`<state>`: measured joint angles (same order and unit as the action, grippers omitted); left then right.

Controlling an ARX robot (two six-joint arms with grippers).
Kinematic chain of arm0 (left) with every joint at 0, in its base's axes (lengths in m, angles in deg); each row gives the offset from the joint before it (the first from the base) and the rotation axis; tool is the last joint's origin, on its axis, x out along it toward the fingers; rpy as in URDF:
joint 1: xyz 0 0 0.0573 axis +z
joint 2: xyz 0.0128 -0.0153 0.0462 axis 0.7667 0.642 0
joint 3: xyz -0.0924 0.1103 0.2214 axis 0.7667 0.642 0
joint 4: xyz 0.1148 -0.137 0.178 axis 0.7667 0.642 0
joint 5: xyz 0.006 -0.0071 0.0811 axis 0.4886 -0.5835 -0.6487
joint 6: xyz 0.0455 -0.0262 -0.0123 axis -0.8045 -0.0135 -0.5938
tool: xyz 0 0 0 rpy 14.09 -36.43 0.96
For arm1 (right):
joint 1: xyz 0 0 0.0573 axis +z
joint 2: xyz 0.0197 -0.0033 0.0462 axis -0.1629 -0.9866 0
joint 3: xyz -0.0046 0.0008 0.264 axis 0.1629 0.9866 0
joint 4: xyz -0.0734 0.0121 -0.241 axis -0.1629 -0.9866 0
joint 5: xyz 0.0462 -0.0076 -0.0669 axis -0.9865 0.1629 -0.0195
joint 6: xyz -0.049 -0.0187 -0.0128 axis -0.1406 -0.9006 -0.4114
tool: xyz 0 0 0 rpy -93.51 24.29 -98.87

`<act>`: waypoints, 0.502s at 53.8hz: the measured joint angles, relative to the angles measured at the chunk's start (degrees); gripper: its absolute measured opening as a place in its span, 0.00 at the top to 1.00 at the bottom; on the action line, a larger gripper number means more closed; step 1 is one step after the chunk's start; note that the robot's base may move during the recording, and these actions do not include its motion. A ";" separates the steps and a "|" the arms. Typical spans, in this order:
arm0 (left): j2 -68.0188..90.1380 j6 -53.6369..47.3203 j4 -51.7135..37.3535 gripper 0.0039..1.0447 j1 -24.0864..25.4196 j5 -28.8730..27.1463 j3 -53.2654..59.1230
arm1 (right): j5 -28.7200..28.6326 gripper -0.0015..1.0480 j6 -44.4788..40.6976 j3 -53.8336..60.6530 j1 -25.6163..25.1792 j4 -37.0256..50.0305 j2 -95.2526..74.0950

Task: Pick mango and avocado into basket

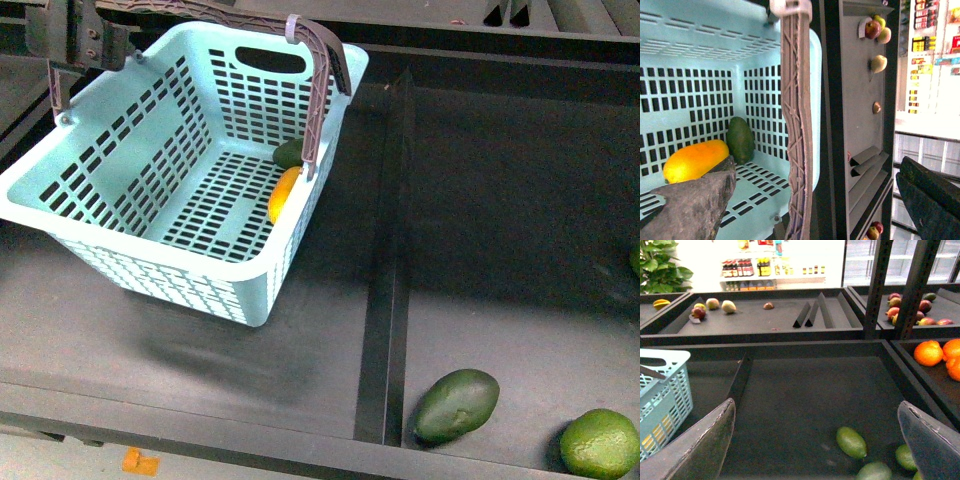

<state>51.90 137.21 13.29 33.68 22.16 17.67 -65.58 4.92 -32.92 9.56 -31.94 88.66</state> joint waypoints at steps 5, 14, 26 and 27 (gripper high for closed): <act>-1.25 -0.02 0.02 0.07 0.44 -0.04 0.37 | -0.02 0.08 0.00 0.00 0.00 0.00 0.00; -1.22 -7.89 -8.55 0.13 0.61 1.05 3.82 | 0.00 0.08 0.02 0.00 0.00 0.00 0.00; -9.14 -65.48 -52.17 0.50 4.52 5.14 29.31 | 0.00 0.08 0.00 0.00 0.00 0.00 0.00; -10.54 -69.02 -53.35 0.54 5.01 5.31 30.84 | 0.00 0.08 0.00 0.00 0.00 0.00 0.00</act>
<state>41.36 68.19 -40.06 38.68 27.47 48.51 -65.58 4.92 -32.92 9.56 -31.94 88.66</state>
